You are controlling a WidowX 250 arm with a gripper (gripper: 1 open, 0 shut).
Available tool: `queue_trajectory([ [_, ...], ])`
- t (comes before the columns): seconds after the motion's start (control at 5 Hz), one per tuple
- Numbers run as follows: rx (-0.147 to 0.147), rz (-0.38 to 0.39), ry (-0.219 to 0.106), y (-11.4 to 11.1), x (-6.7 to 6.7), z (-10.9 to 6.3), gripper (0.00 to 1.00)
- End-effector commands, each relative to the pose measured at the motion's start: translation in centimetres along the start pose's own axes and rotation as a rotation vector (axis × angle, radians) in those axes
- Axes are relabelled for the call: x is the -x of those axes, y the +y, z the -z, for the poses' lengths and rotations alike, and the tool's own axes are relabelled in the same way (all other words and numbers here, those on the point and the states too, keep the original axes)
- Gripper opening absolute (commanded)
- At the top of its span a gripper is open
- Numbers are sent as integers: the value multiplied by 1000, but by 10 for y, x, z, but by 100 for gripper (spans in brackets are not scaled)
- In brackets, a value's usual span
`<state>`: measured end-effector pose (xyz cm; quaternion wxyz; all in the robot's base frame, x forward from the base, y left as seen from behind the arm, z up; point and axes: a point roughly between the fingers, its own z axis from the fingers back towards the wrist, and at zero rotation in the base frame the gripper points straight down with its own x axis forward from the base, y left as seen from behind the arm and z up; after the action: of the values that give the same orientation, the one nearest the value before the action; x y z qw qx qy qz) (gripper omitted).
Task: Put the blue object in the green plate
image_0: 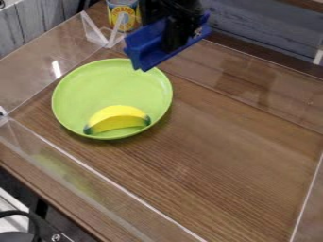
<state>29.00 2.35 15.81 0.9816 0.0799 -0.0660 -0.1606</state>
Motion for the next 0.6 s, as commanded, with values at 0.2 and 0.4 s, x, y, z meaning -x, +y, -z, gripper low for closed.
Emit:
queue_trajectory([
  [0.2, -31, -5, -60, 5, -7, 1, 0],
  [0.4, -33, -5, -70, -1, -6, 3, 0],
])
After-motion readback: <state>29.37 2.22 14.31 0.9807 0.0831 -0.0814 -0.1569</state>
